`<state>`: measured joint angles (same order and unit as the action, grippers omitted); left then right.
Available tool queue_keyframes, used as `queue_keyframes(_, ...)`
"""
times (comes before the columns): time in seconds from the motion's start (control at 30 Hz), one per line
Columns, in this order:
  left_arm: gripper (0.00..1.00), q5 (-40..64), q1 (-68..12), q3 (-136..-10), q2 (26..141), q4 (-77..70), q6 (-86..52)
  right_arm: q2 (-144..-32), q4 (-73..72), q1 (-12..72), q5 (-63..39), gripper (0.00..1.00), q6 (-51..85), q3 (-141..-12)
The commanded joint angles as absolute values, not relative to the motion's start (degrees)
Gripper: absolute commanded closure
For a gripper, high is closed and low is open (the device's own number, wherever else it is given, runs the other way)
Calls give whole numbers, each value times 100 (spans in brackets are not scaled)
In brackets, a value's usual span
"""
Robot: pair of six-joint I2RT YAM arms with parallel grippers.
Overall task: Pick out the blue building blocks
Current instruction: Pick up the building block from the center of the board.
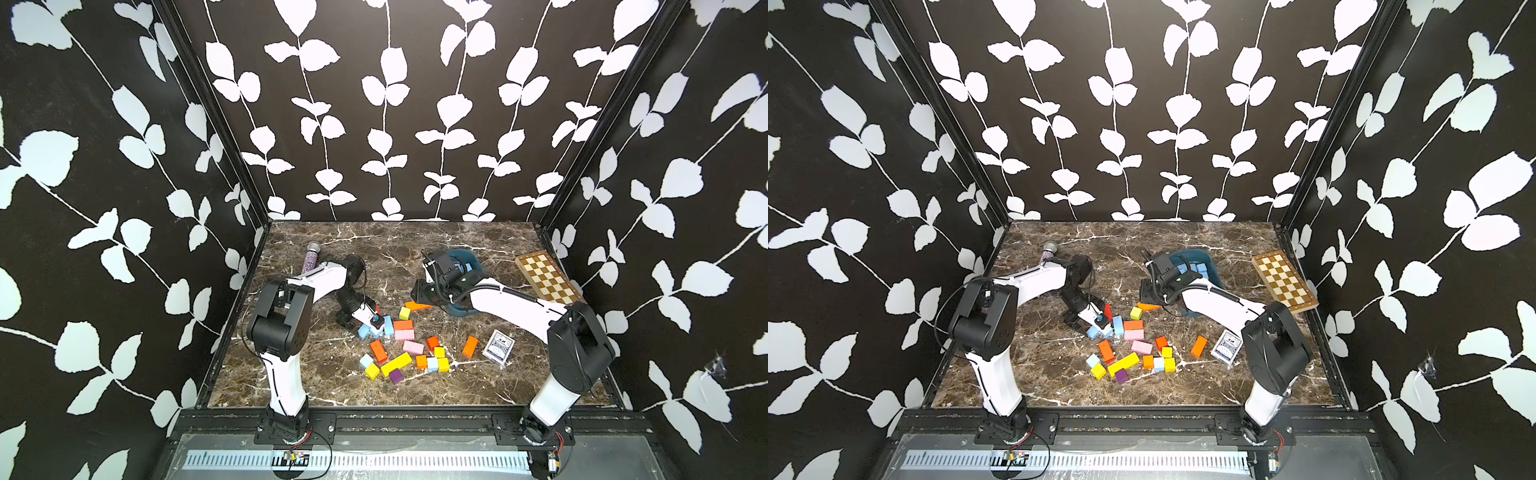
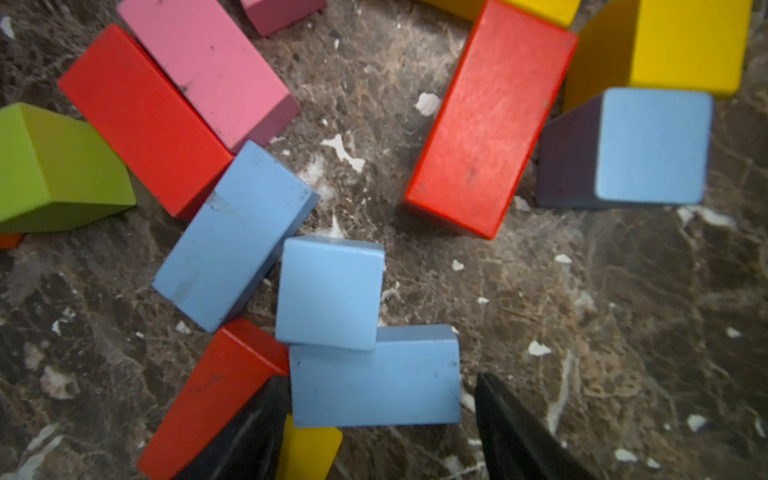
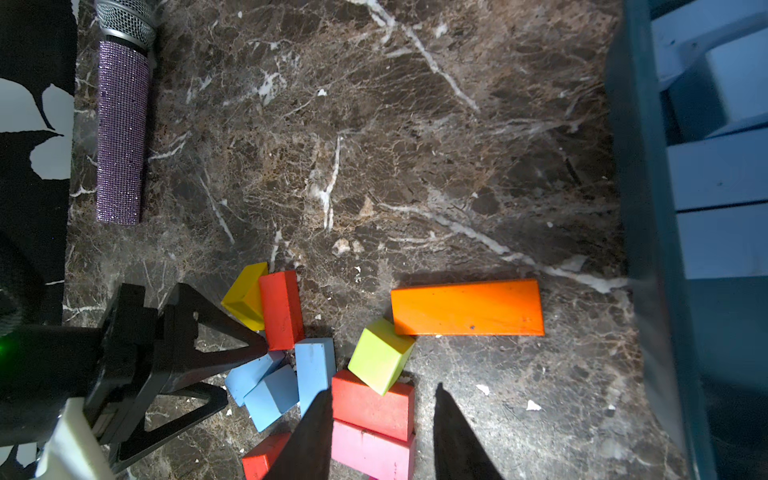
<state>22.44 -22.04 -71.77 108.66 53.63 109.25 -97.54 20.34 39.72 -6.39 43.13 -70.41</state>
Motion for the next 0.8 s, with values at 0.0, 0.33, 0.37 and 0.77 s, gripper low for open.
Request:
queue_keyframes(0.0,29,2237,-2224,-7066,10883,5499,10909,-9562,1893,4023,-536,61,4395,-7012)
queue_keyframes(0.33,28,2098,-2284,-6828,10726,5200,10447,-9611,1841,4017,-433,61,4343,-7058)
queue_keyframes(0.37,28,2062,-2302,-6770,10710,5096,10380,-9615,1838,4018,-432,61,4329,-7066)
queue_keyframes(0.77,42,1849,-2338,-6446,10650,4488,10034,-9665,1762,4016,-453,61,4354,-7028)
